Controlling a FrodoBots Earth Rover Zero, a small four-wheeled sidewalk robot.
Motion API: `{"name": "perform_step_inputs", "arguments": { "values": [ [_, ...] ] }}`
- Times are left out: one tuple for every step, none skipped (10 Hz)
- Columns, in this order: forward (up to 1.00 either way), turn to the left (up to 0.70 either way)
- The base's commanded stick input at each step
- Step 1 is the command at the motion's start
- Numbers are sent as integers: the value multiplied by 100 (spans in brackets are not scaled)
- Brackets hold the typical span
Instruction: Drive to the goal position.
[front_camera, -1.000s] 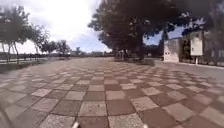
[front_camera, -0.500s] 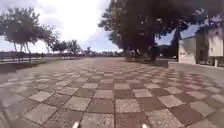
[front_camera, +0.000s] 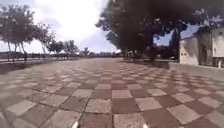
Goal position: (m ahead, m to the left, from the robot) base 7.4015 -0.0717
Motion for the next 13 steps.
{"name": "perform_step_inputs", "arguments": {
  "values": [
    [70,0],
    [70,0],
    [70,0],
    [70,0],
    [70,0],
    [70,0],
    [70,0],
    [70,0],
    [70,0],
    [70,0],
    [70,0],
    [70,31],
    [70,35]
  ]
}}
